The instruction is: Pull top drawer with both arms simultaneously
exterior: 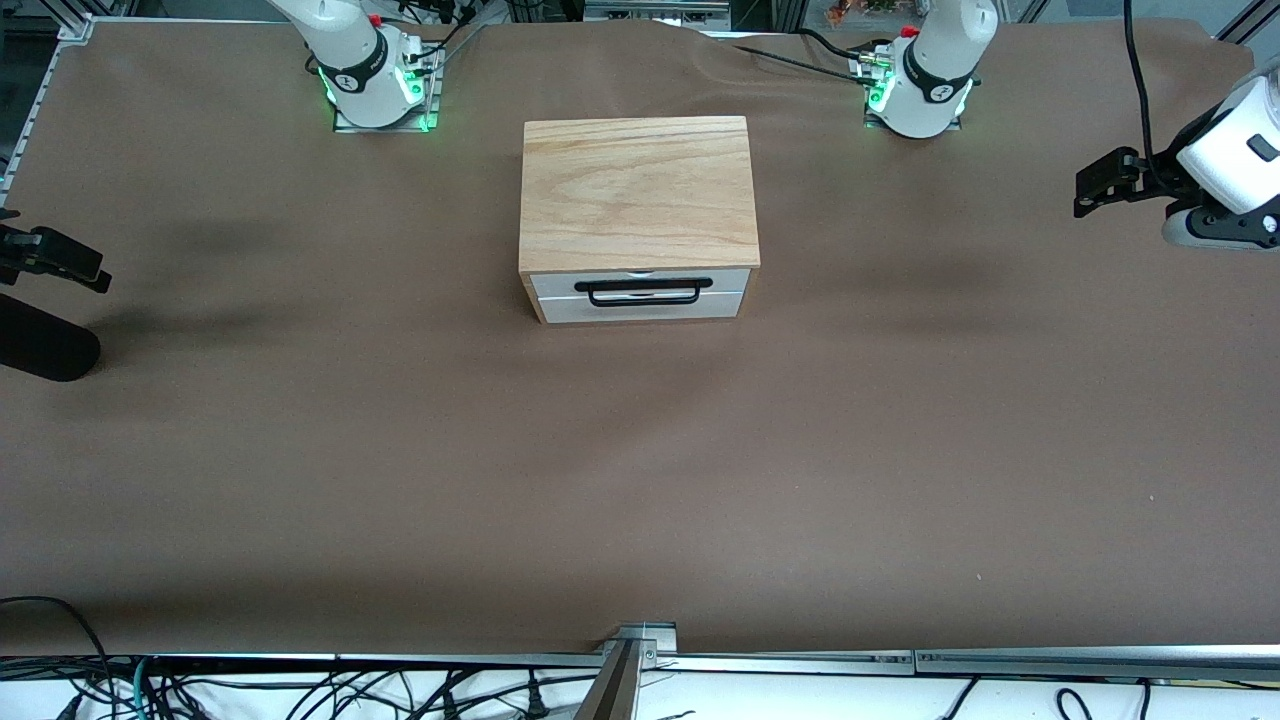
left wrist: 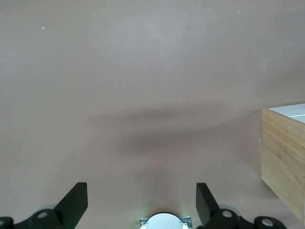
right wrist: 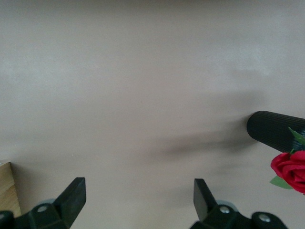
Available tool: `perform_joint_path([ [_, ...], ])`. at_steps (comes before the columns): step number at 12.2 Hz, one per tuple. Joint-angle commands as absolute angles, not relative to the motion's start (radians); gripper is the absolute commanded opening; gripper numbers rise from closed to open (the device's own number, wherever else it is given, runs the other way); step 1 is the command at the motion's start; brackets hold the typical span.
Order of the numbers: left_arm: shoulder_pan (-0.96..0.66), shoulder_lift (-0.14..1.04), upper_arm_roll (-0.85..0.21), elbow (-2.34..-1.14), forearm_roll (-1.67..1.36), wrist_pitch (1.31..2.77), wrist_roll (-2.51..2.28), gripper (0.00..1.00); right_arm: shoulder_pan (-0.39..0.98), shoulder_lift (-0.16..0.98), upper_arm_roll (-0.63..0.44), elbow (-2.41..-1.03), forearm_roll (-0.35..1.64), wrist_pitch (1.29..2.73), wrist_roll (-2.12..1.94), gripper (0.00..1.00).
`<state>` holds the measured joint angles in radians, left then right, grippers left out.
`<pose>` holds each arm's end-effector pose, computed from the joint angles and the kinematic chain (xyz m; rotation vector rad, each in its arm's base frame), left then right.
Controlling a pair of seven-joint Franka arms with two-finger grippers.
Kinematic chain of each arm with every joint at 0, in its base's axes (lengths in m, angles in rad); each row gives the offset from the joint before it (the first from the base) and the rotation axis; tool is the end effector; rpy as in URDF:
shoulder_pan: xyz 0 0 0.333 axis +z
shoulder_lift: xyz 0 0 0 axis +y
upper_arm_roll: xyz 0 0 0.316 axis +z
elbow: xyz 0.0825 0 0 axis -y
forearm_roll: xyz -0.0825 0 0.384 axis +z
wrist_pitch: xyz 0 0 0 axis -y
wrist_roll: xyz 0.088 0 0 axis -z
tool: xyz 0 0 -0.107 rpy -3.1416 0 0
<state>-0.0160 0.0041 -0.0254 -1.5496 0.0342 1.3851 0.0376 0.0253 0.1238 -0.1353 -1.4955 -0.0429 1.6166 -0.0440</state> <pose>0.5348 -0.0180 0.6175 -3.0941 0.1169 0.2615 0.5923 -0.0649 0.5937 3.0808 -0.0971 -0.0095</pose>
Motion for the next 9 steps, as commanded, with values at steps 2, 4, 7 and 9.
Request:
perform_joint_path([
  [2, -0.006, 0.011, -0.034, -1.528, 0.032, 1.361, 0.058, 1.00, 0.015, 0.129, -0.124, -1.482, -0.031, 1.603, -0.060, 1.00],
  [4, -0.006, 0.009, -0.034, -1.528, 0.032, 1.355, 0.058, 1.00, 0.015, 0.129, -0.124, -1.482, -0.031, 1.603, -0.060, 1.00],
  [7, -0.006, 0.009, -0.034, -1.526, 0.034, 1.353, 0.057, 1.00, 0.015, 0.129, -0.124, -1.482, -0.031, 1.605, -0.060, 1.00],
  [9, -0.006, 0.009, -0.034, -1.526, 0.034, 1.351, 0.057, 1.00, 0.015, 0.129, -0.124, -1.482, -0.031, 1.605, -0.060, 1.00],
])
